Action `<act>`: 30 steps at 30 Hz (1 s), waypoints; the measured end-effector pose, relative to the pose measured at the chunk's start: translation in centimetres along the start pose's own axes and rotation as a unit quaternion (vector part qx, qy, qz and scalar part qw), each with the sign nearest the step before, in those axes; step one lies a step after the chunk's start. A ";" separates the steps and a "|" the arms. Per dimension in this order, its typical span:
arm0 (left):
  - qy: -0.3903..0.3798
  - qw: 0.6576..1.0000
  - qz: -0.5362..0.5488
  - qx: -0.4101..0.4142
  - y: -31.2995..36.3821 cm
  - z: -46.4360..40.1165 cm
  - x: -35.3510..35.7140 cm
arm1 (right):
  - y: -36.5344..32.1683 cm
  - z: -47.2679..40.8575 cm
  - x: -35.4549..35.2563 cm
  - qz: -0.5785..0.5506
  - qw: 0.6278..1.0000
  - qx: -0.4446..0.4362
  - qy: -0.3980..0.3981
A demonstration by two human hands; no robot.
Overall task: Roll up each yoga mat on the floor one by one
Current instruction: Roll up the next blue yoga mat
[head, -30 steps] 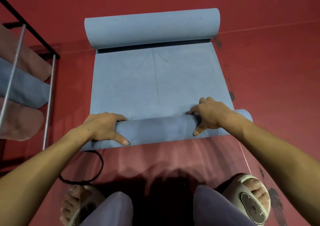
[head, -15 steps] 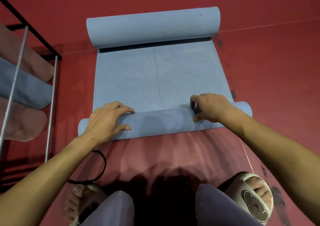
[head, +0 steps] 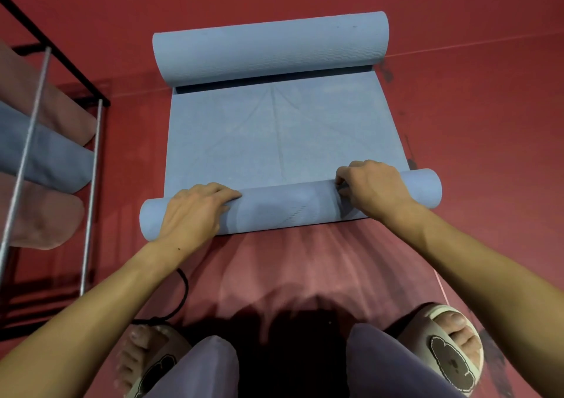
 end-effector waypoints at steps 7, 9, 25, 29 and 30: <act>0.048 0.998 -0.041 0.013 0.3 0.3 0.0 | 0.2 0.8 1.6 -0.006 0.998 -0.004 0.061; 0.033 0.999 -0.043 0.006 0.6 0.2 -0.1 | 0.0 1.2 1.7 -0.011 0.998 -0.012 0.065; -0.014 0.994 -0.105 -0.001 0.3 -0.9 1.1 | -0.7 1.6 2.2 0.007 0.997 0.003 0.071; -0.015 0.990 -0.143 0.004 -0.1 -1.2 1.5 | -0.6 1.6 2.1 0.035 0.998 -0.013 0.055; -0.017 0.989 -0.148 0.006 -0.2 -1.3 1.4 | -0.5 1.5 2.0 0.037 0.998 -0.017 0.054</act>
Point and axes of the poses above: each hand's wrist, its own z-axis away from the middle knuckle, its own x-axis out of the palm, y = z × x, the point moved 2 cm from there along -z, towards the middle knuckle, and after that the axes turned 3 degrees about x, right-handed, at the moved point
